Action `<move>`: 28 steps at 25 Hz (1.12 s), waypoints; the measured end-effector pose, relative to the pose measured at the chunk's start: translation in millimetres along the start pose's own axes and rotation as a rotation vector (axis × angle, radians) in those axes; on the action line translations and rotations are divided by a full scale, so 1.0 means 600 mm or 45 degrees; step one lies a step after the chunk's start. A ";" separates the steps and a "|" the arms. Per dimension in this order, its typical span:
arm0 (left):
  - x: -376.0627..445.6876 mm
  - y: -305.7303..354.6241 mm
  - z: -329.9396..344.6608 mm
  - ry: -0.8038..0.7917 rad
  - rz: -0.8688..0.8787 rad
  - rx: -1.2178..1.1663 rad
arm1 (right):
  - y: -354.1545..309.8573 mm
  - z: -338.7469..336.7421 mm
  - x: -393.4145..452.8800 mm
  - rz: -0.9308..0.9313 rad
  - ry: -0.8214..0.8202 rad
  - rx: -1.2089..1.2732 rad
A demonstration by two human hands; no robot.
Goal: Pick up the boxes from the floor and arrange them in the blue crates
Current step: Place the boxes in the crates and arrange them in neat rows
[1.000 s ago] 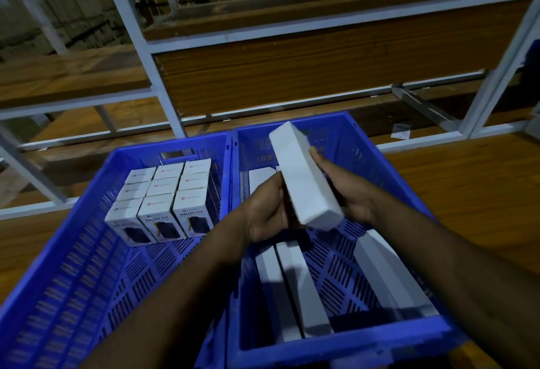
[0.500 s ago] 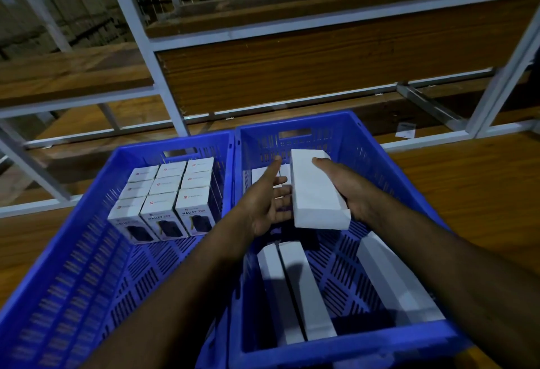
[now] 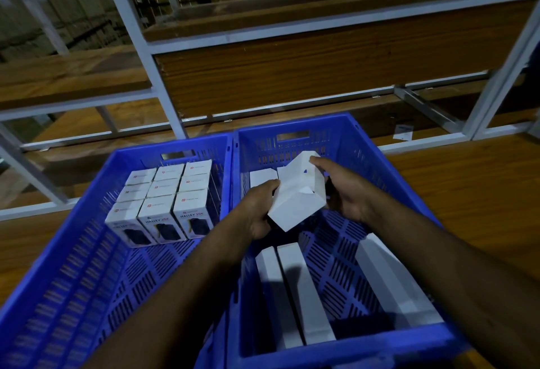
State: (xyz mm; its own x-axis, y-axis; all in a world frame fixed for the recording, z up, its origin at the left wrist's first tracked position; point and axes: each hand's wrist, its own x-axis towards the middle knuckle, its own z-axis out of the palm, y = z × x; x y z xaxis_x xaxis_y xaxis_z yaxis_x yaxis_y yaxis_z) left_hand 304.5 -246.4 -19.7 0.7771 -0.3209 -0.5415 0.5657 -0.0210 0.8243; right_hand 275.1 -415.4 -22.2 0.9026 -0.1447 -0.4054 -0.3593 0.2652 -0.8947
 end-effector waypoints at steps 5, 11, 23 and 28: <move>-0.006 0.001 0.006 0.044 0.004 -0.055 | 0.006 -0.001 0.005 0.124 0.022 -0.022; 0.006 0.000 0.004 0.123 0.081 -0.001 | 0.014 -0.003 -0.011 0.337 -0.185 -0.137; 0.034 -0.015 -0.007 0.226 0.476 0.570 | 0.070 -0.058 0.086 0.056 0.499 -0.047; 0.040 -0.015 -0.007 0.168 0.384 0.604 | 0.089 -0.075 0.106 0.054 0.430 -0.054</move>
State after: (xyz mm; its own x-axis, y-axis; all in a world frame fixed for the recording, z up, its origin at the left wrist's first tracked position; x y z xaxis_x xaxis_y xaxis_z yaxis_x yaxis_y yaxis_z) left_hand 319.1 -250.1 -40.9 0.9299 -0.2582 -0.2618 0.1517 -0.3792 0.9128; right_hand 302.3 -453.3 -104.2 0.7598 -0.4438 -0.4751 -0.4106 0.2390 -0.8799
